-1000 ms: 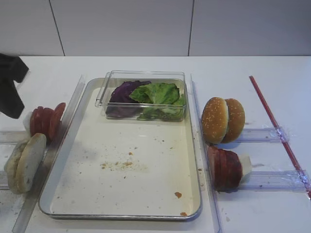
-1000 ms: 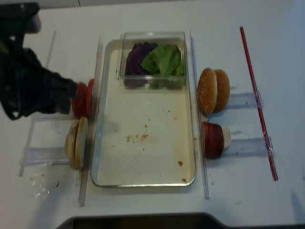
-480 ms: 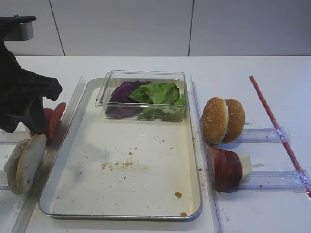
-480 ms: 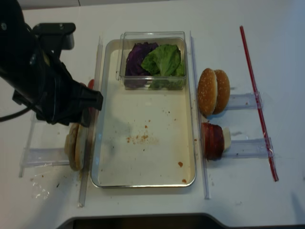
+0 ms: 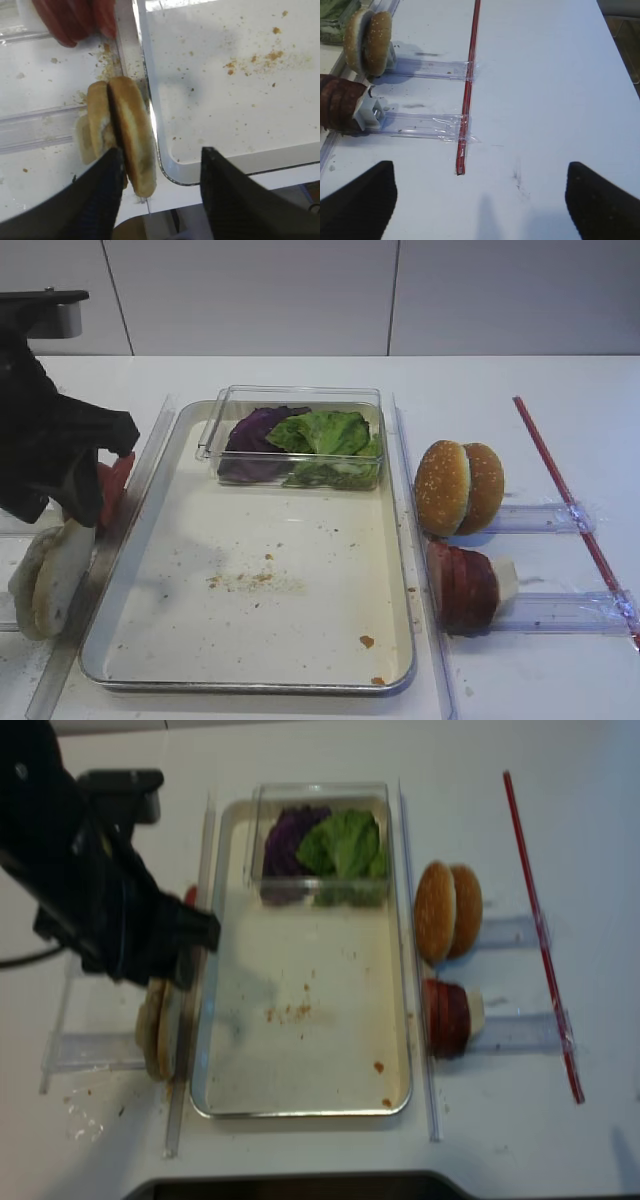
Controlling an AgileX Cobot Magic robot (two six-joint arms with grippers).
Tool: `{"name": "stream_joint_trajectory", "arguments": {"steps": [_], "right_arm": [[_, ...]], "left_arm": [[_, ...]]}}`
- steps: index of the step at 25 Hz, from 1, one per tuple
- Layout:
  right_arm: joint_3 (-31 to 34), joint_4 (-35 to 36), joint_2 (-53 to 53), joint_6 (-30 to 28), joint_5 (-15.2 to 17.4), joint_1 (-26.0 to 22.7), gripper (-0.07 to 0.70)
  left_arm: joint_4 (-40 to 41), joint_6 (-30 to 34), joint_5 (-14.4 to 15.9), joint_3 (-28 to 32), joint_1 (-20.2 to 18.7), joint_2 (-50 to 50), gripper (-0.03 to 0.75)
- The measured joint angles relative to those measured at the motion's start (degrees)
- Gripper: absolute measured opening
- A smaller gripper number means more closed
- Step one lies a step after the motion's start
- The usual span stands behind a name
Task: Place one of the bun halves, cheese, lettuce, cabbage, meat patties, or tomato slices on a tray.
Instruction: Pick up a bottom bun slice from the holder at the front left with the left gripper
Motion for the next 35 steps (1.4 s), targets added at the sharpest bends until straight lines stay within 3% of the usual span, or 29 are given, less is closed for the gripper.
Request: {"name": "stream_joint_trajectory", "arguments": {"steps": [35], "right_arm": [[0.0,0.0,0.0,0.0,0.0,0.0,0.691]], "left_arm": [[-0.3,-2.63,-1.12,0.0,0.0,12.33,0.338]]}}
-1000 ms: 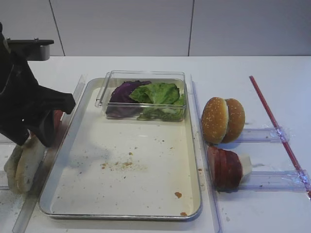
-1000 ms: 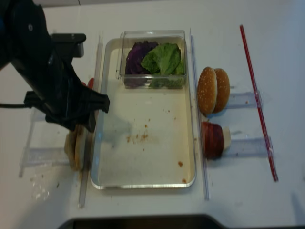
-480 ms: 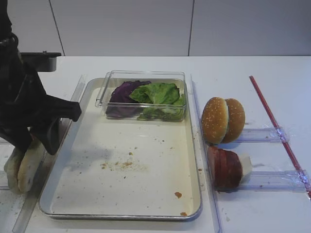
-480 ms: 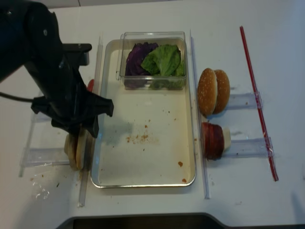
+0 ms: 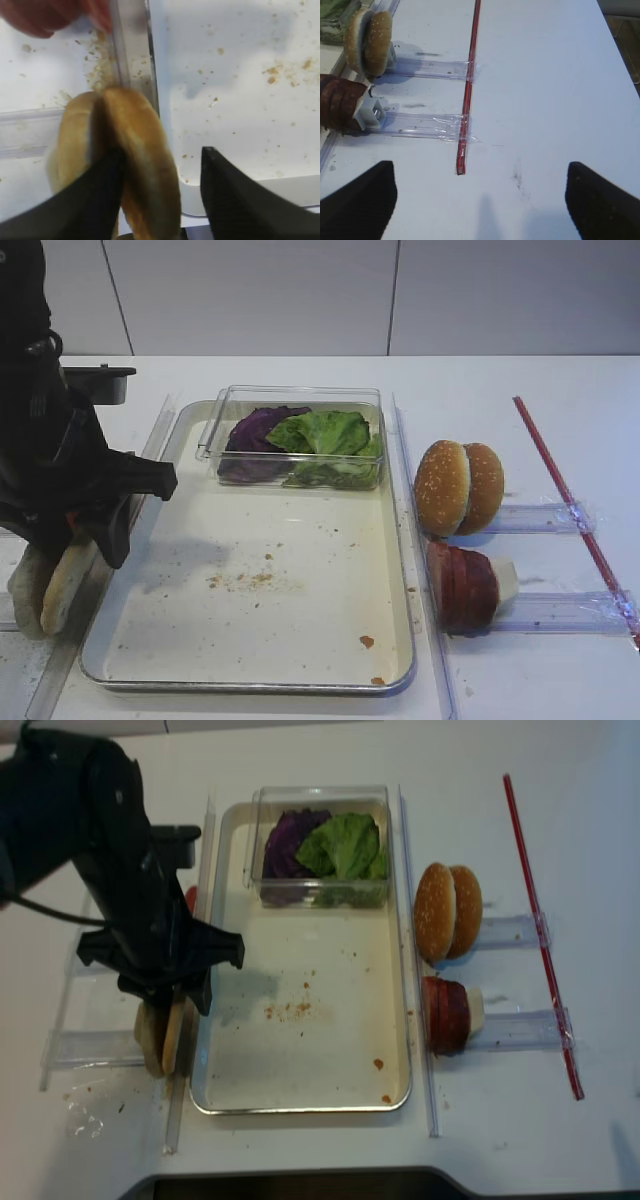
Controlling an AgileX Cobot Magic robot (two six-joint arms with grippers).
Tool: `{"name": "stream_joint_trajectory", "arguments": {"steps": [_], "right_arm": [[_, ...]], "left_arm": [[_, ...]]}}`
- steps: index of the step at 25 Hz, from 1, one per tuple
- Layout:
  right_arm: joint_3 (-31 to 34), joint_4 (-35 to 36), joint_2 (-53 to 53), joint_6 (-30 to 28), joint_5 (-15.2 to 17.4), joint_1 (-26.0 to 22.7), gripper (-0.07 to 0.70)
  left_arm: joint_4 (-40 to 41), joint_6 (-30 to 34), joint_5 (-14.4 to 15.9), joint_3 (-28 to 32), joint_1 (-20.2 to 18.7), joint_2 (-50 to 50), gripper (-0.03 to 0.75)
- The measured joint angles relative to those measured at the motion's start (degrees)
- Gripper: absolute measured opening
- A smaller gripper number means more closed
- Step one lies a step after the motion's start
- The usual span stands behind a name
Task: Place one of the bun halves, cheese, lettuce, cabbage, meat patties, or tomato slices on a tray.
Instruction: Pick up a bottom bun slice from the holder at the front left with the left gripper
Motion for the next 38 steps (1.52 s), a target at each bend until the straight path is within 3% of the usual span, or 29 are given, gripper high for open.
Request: {"name": "stream_joint_trajectory", "arguments": {"steps": [5,11,19,38], "right_arm": [[0.0,0.0,0.0,0.0,0.0,0.0,0.691],[0.0,0.0,0.0,0.0,0.0,0.0,0.691],[0.0,0.0,0.0,0.11,0.0,0.0,0.691],[0.0,0.0,0.0,0.11,0.0,0.0,0.694]], "left_arm": [[0.07,-0.8,-0.04,0.0,0.0,0.0,0.323],[0.64,-1.7,-0.04,0.0,0.0,0.03,0.195],[1.77,-1.97,-0.04,0.0,0.0,0.03,0.099],[2.36,-2.49,0.06,0.0,0.0,-0.21,0.071]]}}
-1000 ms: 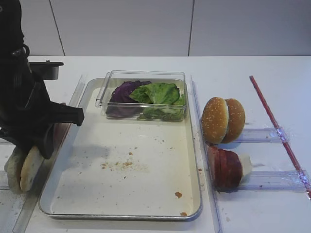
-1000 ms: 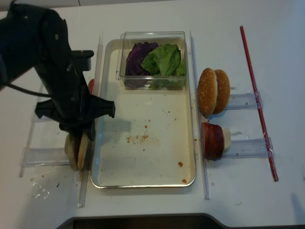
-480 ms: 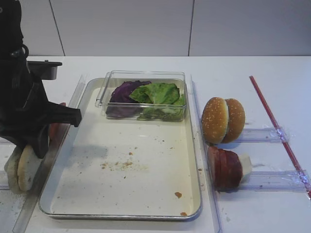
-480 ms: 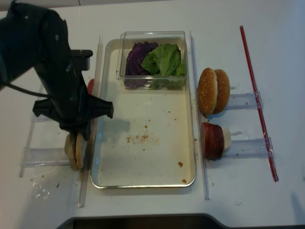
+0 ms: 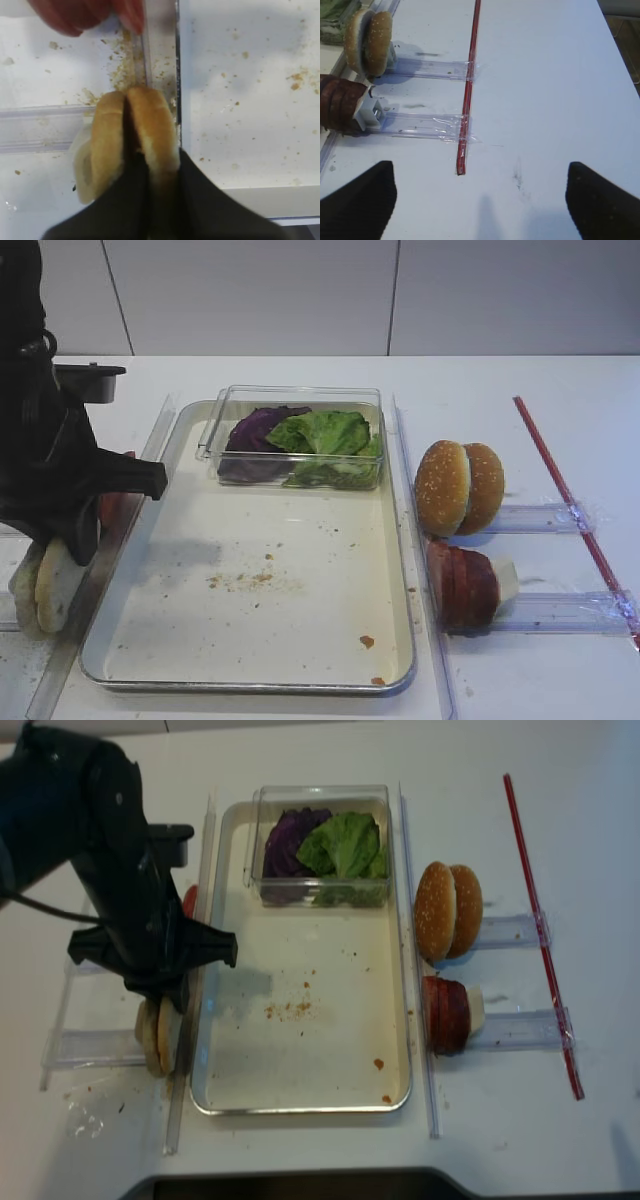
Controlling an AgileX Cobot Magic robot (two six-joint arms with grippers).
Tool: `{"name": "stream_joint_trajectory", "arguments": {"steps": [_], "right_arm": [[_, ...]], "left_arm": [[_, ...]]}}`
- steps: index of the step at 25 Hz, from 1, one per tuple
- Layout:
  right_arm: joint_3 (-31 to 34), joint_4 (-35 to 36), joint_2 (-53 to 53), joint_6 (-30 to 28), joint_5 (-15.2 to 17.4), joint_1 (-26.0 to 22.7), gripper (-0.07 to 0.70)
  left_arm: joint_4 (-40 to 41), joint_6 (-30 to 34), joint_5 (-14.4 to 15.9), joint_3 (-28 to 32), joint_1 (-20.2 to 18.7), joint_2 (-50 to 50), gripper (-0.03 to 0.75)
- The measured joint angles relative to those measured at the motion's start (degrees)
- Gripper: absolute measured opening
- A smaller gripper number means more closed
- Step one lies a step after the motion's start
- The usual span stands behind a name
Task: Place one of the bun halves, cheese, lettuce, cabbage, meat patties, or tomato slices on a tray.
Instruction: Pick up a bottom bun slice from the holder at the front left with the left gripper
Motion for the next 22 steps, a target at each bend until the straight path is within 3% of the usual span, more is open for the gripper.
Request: {"name": "stream_joint_trajectory", "arguments": {"steps": [22], "right_arm": [[0.0,0.0,0.0,0.0,0.0,0.0,0.694]], "left_arm": [[-1.15,-0.84,0.32,0.0,0.0,-4.31,0.065]]}}
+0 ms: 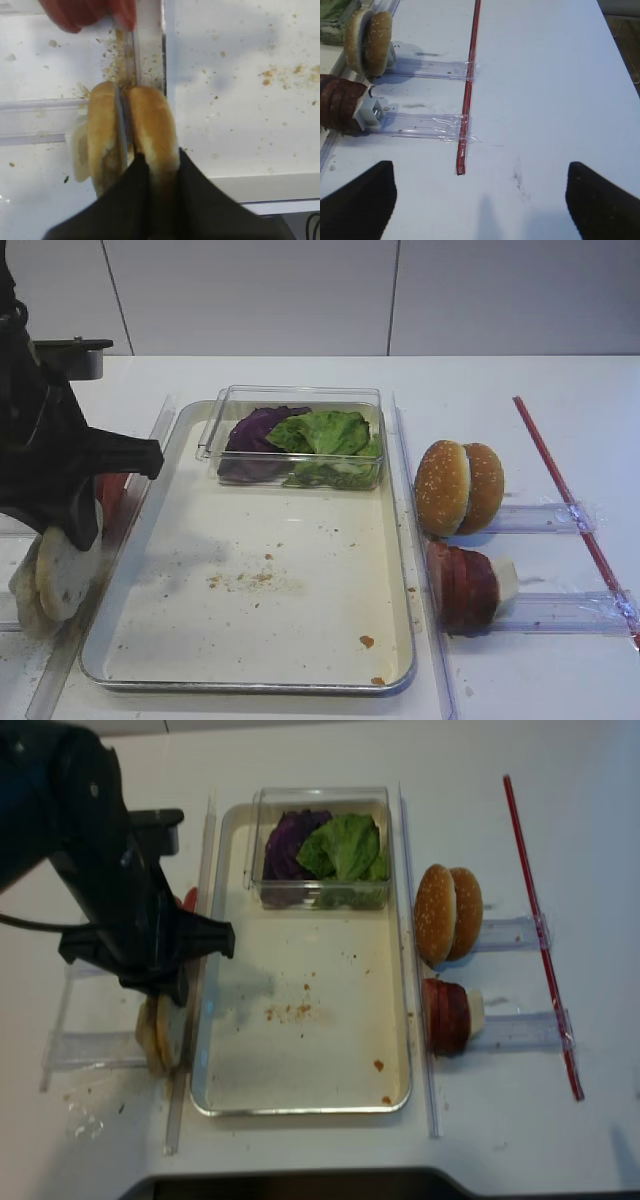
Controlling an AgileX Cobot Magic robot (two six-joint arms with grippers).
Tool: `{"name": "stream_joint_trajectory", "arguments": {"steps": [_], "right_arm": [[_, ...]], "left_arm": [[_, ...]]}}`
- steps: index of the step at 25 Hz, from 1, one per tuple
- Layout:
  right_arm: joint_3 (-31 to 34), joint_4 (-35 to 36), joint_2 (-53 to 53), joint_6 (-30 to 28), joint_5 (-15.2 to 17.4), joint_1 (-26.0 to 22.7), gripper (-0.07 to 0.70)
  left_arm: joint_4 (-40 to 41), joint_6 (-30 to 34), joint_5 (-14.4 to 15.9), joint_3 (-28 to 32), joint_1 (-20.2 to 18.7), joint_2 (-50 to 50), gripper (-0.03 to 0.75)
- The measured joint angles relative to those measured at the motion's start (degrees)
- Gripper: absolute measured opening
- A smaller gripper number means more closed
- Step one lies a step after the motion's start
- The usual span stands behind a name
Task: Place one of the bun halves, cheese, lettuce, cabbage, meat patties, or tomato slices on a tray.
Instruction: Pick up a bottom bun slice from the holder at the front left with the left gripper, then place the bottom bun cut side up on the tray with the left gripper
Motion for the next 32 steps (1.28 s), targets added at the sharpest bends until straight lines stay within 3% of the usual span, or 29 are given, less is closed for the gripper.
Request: {"name": "stream_joint_trajectory", "arguments": {"steps": [12,15,20,28,32], "right_arm": [[0.0,0.0,0.0,0.0,0.0,0.0,0.694],[0.0,0.0,0.0,0.0,0.0,0.0,0.694],[0.0,0.0,0.0,0.0,0.0,0.0,0.694],[0.0,0.0,0.0,-0.1,0.0,0.0,0.694],[0.0,0.0,0.0,-0.1,0.0,0.0,0.694]], "left_arm": [[-5.11,0.67,0.0,0.0,0.0,-4.3,0.062],[-11.31,4.64,0.12,0.0,0.0,-4.57,0.062],[-15.07,8.86,0.12,0.0,0.0,-4.57,0.059],[-22.46,21.17,0.12,0.0,0.0,-4.57,0.059],[-25.6,26.51,-2.35,0.0,0.0,-4.57,0.059]]}}
